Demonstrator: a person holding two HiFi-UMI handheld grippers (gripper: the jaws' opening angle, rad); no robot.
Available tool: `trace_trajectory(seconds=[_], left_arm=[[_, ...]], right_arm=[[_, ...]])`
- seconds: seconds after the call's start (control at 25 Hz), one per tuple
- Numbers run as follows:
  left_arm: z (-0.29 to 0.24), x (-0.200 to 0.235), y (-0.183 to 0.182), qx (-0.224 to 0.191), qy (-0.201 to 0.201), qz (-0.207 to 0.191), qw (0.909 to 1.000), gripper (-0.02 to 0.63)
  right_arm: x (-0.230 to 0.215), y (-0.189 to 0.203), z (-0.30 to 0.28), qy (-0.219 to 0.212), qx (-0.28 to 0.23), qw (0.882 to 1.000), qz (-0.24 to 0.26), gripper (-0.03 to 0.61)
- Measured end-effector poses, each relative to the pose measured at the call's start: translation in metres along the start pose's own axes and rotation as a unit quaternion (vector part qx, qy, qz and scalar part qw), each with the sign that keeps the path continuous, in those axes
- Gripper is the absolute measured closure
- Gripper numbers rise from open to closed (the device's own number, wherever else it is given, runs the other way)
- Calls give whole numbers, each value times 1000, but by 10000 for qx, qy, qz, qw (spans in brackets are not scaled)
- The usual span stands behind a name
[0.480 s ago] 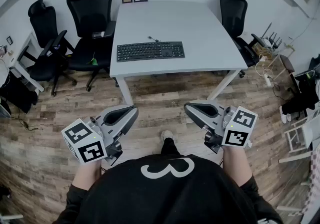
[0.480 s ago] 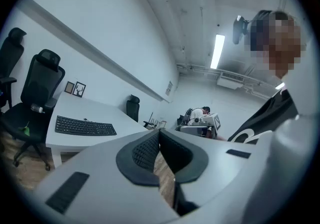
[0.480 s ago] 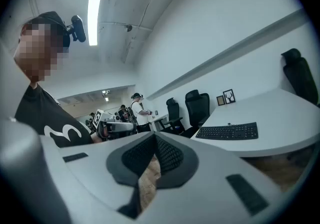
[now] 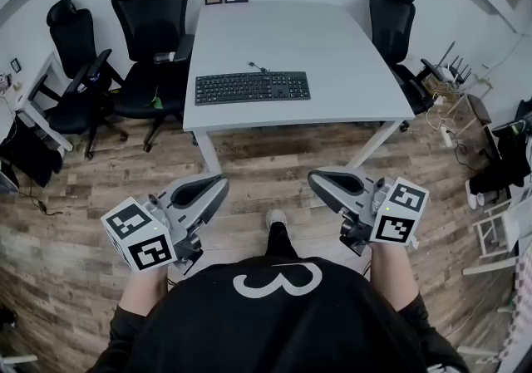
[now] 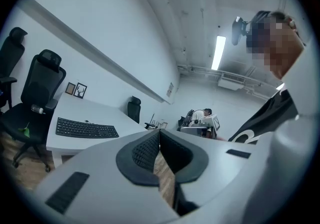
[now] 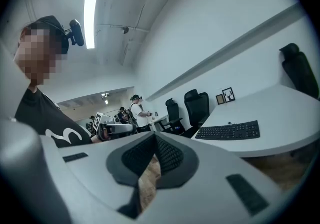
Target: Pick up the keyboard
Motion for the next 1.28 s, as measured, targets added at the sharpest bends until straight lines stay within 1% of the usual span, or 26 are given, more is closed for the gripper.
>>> trace_trajectory(seconds=[0.24, 0.48, 0.6, 0.84, 1.16, 1.28], left_arm=[[-6, 26, -3, 13, -151, 126, 9998, 600], [-28, 59, -11, 110, -251, 219, 9994, 600], [-44, 80, -19, 140, -289, 294, 9991, 600], [-83, 134, -35, 217, -330, 570, 9976, 600], [-135, 206, -58, 398, -407, 1034, 9930, 600], [-155, 227, -67, 458, -398, 1120, 9919, 600]], right_arm=[[-25, -5, -20, 22, 41, 10000, 32, 569], [-64, -15, -37, -87, 75, 9999, -81, 569], [-92, -22, -48, -133, 116, 9997, -175, 569], [-156, -37, -74, -230, 239, 9987, -397, 569], [-243, -67, -112, -396, 456, 9957, -695, 569], [-272, -76, -124, -457, 506, 9948, -761, 569]])
Point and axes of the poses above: the fingertips, and each gripper's own axes: z backward along the fingers, x to its left, y out of its underside, the point moved 5 cm from there along z, backward along the fingers, and after that the axes turned 11 degrees about x, right-handed, at the moved point
